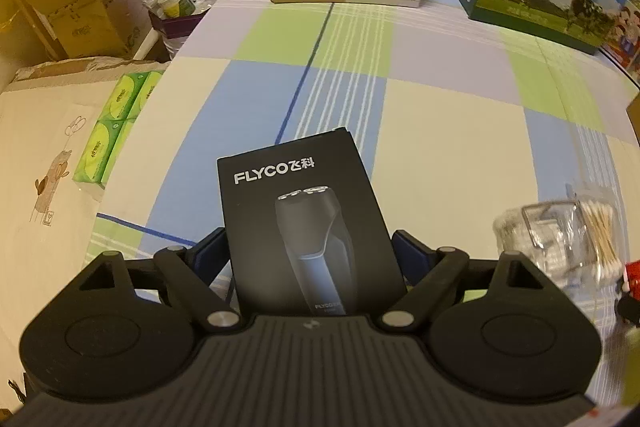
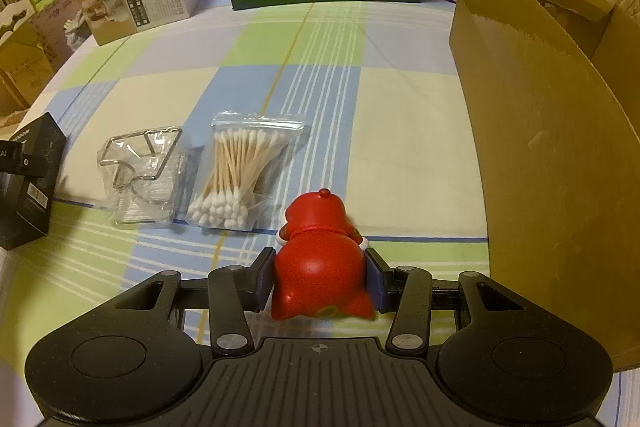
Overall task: Organize objects
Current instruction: 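Grasp the red toy figure with the right gripper while the left gripper grasps the black FLYCO box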
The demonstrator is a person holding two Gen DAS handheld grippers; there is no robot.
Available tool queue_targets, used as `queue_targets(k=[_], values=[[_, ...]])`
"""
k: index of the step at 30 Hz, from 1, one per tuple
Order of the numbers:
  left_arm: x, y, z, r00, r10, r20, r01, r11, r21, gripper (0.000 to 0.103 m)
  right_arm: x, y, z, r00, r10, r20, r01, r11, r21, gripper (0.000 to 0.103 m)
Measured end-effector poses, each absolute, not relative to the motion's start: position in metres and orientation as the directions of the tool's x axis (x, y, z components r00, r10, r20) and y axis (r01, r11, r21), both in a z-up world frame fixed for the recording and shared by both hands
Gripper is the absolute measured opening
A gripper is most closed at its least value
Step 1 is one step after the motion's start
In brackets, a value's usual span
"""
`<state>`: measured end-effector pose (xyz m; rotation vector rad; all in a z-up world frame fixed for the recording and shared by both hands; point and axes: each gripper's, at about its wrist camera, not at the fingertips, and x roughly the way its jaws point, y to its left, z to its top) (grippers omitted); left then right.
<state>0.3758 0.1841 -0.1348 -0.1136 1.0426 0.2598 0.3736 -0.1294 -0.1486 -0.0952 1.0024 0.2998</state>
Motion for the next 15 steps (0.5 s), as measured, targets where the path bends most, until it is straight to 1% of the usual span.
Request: queue_targets(k=[6,15], values=[[0.355,0.171,-0.135,0.477,0.138,-0.868,-0.204,0.978,0.043,0.084,0.365,-0.134,-0.147,0.483,0.224,-0.846,-0.315,0.946,0.071,0.044],[0.306,0.135,-0.133,0.459,0.057,-0.887,-0.083,0.996,0.021,0.083,0.331,-0.142,-0.144,0.441,0.248,-0.863,-0.353,0.931,0.088,0.044]])
